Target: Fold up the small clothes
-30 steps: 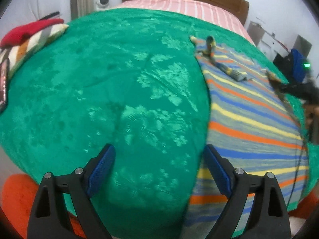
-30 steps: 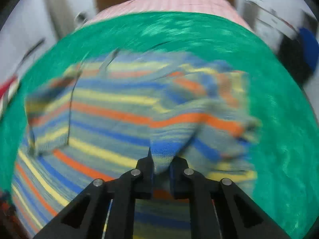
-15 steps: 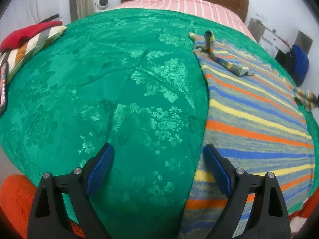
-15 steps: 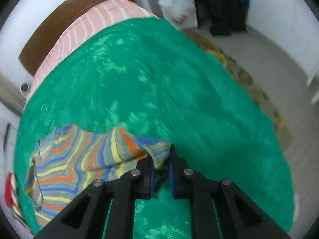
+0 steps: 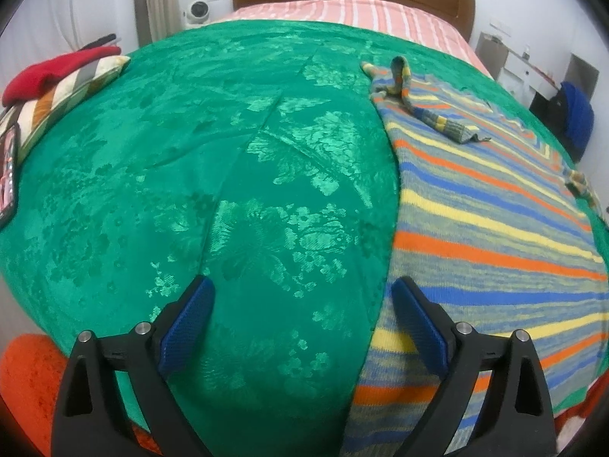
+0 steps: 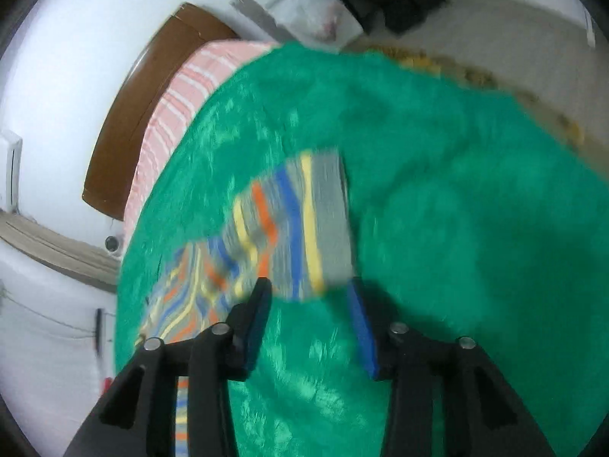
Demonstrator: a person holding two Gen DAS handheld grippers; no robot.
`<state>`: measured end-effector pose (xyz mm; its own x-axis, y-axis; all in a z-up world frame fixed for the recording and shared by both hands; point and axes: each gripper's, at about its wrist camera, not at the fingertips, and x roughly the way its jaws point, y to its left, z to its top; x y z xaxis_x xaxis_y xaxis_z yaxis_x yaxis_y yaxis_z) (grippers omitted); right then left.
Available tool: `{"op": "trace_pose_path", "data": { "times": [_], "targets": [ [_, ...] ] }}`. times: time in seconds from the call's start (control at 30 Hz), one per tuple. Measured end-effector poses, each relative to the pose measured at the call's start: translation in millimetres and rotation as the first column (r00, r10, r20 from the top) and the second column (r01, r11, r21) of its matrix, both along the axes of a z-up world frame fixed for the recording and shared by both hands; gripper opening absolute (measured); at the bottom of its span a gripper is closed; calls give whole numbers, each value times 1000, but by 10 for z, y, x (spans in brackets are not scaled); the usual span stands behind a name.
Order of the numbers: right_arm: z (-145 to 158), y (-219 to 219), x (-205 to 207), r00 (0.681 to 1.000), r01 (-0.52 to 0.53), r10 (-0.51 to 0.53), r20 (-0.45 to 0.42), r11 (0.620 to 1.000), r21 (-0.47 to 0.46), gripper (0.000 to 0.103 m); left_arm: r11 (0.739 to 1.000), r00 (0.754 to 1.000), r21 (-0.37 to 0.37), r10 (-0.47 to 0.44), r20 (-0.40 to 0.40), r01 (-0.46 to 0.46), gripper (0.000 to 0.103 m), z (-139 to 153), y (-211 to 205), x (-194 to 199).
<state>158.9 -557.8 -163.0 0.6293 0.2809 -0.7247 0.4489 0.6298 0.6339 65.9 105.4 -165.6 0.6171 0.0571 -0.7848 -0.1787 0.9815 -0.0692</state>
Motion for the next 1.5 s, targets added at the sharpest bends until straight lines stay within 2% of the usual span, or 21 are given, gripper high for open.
{"op": "trace_pose_path", "data": {
  "times": [0.13, 0.2, 0.23, 0.37, 0.47, 0.53, 0.67, 0.77, 0.83, 0.87, 0.93, 1.0, 1.03, 1.1, 1.13, 1.17, 1.23, 1.27, 1.37, 1.4, 1.5],
  "targets": [
    [-216, 56, 52, 990, 123, -126, 65, 991, 43, 40, 1000, 1000, -3, -1, -3, 1, 96, 8, 14, -11],
    [-206, 31, 78, 983, 147, -151, 100, 988, 47, 10, 1000, 1000, -8, 1, -6, -1, 96, 13, 32, -24],
    [-174, 7, 48, 979, 174, -176, 99, 984, 25, 6, 1000, 1000, -9, 1, -7, -1, 96, 16, 39, -31],
    [67, -80, -241, 963, 266, -263, 58, 963, -48, 5, 1000, 1000, -6, 4, -6, -4, 97, 7, 32, -30],
    [41, -3, -203, 978, 200, -208, -25, 963, -181, 5, 1000, 1000, 10, 0, -1, 0, 98, -1, 3, 1],
    [-130, -16, -160, 976, 186, -203, -78, 965, -187, 4, 1000, 1000, 13, -9, -6, 9, 98, 9, 15, -9],
    [-72, -12, -184, 977, 186, -204, -67, 960, -209, 5, 999, 999, 36, -1, -48, 3, 97, 113, 71, -41],
    [20, -42, -340, 980, 165, -183, -75, 965, -204, 14, 994, 998, 90, -62, -6, 63, 97, 436, 17, -6],
    [192, -5, -492, 981, 145, -177, -77, 939, -311, 24, 983, 990, 133, -133, 57, 124, 97, 769, -83, 123],
    [267, 6, -555, 982, 140, -177, -70, 923, -357, 35, 976, 981, 144, -177, 82, 164, 97, 911, -152, 214],
    [446, 64, -778, 983, 148, -180, -28, 878, -455, 52, 940, 946, 180, -310, 101, 289, 97, 1155, -408, 506],
    [549, 144, -977, 986, 160, -164, 32, 873, -461, 55, 882, 896, 210, -441, 54, 422, 97, 1185, -714, 783],
    [567, 217, -1097, 988, 153, -145, 53, 880, -450, 55, 824, 847, 233, -531, 4, 516, 97, 1109, -941, 965],
    [539, 367, -1241, 992, 126, -104, 76, 895, -428, 55, 743, 786, 280, -614, -80, 609, 84, 892, -1231, 1205],
    [514, 445, -1285, 993, 113, -86, 82, 900, -422, 55, 709, 763, 296, -632, -135, 640, 81, 718, -1352, 1360],
    [472, 538, -1338, 994, 95, -65, 87, 906, -413, 55, 700, 758, 297, -630, -170, 649, 79, 588, -1404, 1476],
    [381, 723, -1449, 995, 68, -31, 100, 916, -395, 55, 725, 774, 269, -589, -234, 634, 75, 295, -1399, 1759],
    [348, 811, -1512, 994, 58, -17, 109, 920, -388, 55, 755, 786, 227, -569, -241, 615, 65, 183, -1342, 1877],
    [279, 1023, -1642, 990, 34, 23, 136, 915, -403, 55, 821, 829, 145, -523, -197, 553, 6, 262, -1186, 1975],
    [273, 1083, -1682, 988, 28, 37, 148, 908, -418, 55, 843, 845, 108, -508, -166, 528, 5, 368, -1101, 1982],
    [288, 1204, -1742, 983, 12, 77, 165, 877, -480, 55, 926, 926, -1, -377, -19, 377, 5, 843, -586, 1967]
  ]
}}
